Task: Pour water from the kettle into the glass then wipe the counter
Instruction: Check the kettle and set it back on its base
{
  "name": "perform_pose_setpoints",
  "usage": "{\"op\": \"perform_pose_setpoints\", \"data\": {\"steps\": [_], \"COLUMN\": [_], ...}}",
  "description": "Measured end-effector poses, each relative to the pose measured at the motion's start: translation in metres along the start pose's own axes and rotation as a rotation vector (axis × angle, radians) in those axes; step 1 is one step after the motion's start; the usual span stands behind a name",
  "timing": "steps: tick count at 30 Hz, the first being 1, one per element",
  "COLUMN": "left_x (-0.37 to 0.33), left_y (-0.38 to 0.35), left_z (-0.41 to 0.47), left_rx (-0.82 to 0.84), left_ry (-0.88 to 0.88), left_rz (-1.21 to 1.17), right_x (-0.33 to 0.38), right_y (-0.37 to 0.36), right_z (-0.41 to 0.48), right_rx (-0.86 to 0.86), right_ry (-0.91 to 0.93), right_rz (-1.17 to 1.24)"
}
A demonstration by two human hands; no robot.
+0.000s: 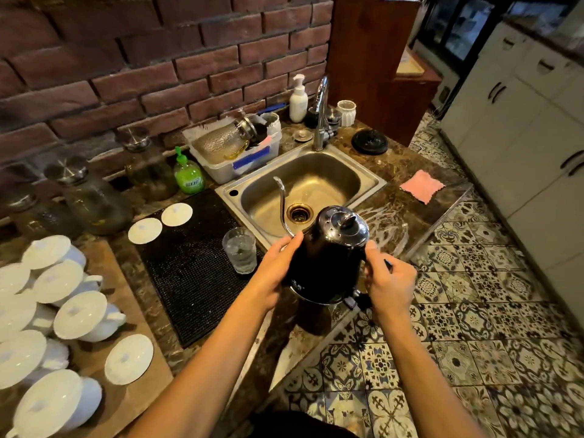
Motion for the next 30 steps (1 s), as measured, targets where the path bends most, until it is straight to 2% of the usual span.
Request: {"op": "perform_pose_setpoints", "data": {"steps": [13,21,30], "left_x": [-0.035,-0.017,0.024], "left_y": [-0.107,-0.209,-0.319], "left_z": [-0.026,-0.034,-0.034], "left_rx": [0.109,0.182,0.277], "left_ry": [-0.179,-0.2,-0.121], "left_rz": [0.032,0.057,0.124], "right_x": [0.034,0.027,0.002], "right_y": [0.125,0.22,0.315], "right_z": [0.036,0.032,0.017], "right_rx": [-0.233,-0.331,-0.535], "right_ry": [-0.127,-0.094,-0.084], "right_rz": [0.367,0.394,0.368]}}
Point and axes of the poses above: each hand's wrist, its own z-axis towards the middle knuckle, its own y-axis out of the back of the hand, x = y × z, the point moved 4 cm from there along z, towards the middle knuckle, and after that the axes turned 11 degrees about y, right-handed, at the moved point
